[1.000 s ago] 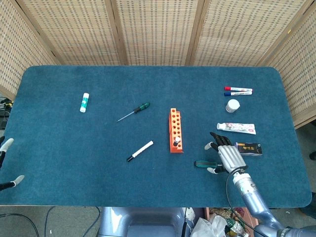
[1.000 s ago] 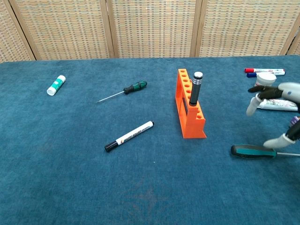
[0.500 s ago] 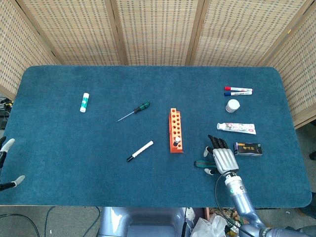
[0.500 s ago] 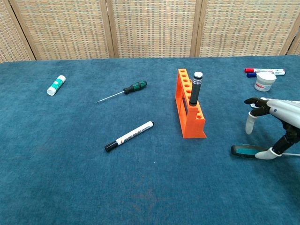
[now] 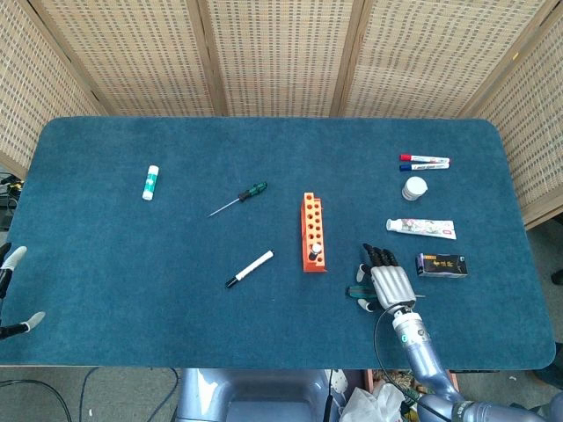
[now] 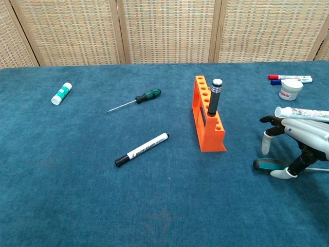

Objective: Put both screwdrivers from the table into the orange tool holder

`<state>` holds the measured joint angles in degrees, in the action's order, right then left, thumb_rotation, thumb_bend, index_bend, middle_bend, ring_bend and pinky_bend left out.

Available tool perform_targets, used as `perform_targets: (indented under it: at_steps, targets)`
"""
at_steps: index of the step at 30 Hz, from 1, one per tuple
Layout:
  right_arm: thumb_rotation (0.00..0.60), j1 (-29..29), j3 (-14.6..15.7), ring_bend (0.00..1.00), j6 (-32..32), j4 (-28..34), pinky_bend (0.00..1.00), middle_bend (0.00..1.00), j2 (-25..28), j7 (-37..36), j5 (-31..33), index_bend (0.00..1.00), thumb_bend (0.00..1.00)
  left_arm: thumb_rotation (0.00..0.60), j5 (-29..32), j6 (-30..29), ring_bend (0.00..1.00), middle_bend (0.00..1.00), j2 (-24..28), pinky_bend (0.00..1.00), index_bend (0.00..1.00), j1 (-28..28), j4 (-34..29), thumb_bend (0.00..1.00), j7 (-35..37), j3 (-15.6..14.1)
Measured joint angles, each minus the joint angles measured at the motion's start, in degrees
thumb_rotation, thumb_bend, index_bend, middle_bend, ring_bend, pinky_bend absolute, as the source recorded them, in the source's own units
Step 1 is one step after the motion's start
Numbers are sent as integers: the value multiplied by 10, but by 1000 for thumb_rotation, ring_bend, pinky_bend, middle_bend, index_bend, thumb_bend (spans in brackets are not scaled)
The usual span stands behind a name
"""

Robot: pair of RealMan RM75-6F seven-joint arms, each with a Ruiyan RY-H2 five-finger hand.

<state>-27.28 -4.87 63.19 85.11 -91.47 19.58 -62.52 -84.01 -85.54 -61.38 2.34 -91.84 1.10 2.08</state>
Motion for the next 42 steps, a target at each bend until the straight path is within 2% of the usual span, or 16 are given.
perform_targets:
  at_steps: [12,19,24,34,42]
  targets:
    - [600,-3,-6,0,-15,0,0,0,-2,16,18,484,293,600,0,4,0,0,2,0,0,1,-1,0,3,-1]
    - [600,-4,-11,0,-22,1,13,13,-2,16,25,582,333,600,1,6,0,0,1,0,0,2,-1,0,1,-1]
    - [600,-1,-16,0,-17,13,25,51,4,-8,13,609,336,600,4,9,0,0,1,0,0,3,-1,0,-1,0]
    - [600,10,-39,0,6,96,37,111,62,-89,-36,629,345,600,13,24,0,0,-2,0,0,10,-1,0,-8,1]
    - [600,19,-73,0,17,170,37,144,126,-179,-57,640,351,600,24,36,0,0,-3,0,0,15,-1,0,-10,3]
